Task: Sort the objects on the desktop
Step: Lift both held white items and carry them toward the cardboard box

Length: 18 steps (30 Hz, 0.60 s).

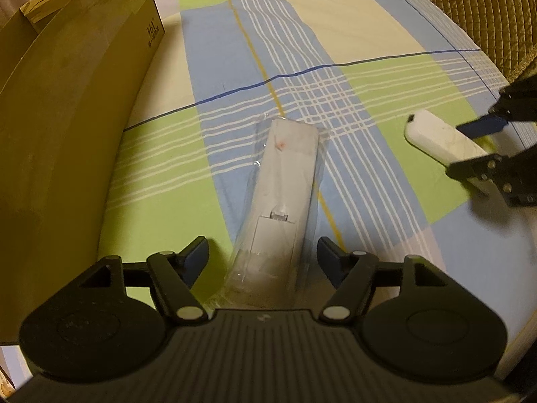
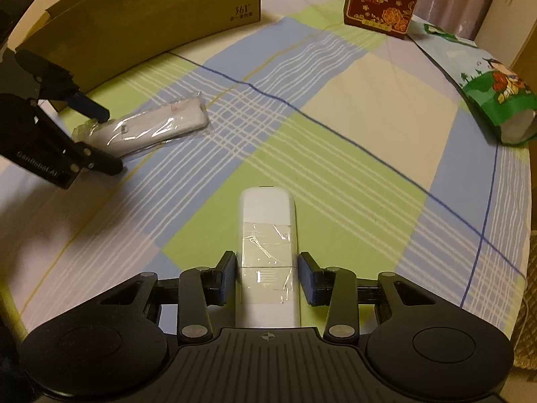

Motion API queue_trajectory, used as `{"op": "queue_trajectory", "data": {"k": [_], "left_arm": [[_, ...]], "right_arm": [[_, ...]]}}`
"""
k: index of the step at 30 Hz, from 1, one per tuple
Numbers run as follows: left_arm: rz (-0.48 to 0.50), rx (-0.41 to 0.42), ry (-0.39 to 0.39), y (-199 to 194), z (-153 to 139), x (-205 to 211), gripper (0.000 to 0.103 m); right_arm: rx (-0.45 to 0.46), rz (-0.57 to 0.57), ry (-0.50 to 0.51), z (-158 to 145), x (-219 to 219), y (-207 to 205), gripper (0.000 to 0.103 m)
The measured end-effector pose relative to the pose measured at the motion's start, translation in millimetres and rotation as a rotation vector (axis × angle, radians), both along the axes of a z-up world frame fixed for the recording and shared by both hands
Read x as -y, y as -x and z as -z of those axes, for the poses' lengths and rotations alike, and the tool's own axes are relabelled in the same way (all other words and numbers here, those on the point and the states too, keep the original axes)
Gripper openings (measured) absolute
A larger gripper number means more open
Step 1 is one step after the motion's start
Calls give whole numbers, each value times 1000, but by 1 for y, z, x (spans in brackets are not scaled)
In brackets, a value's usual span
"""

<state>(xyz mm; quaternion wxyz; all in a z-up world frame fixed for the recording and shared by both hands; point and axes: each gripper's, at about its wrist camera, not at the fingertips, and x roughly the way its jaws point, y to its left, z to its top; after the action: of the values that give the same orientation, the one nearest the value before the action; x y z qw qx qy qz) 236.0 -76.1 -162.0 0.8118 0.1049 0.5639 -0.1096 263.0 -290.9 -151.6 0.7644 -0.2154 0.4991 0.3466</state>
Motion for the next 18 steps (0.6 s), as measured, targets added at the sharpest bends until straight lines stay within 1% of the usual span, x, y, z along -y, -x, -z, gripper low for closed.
{"op": "queue_trajectory", "data": {"k": [5,11,12,13,14,15,17,18], "left_arm": [[16,-3,7,-2,1,1,72],[62,-7,39,-5,4,1,73],[73,-3,43,-4,3,2,72],[84,0,47,-3,3,2,69],[94,4,51,-3,2,3,60],[94,3,56,-1,1,2,48],[92,0,68,2,-3,1,34],[92,-2,74,4,-5,1,34]], "right_arm": [[4,26,-1,0,4,10,39],[15,45,-4,1,3,13,39],[15,49,-6,1,3,13,39],[17,50,-6,1,3,14,39],[20,50,-4,1,3,14,39],[19,57,-5,1,3,15,39],[17,68,-5,0,3,16,39],[12,74,-7,0,3,16,39]]}}
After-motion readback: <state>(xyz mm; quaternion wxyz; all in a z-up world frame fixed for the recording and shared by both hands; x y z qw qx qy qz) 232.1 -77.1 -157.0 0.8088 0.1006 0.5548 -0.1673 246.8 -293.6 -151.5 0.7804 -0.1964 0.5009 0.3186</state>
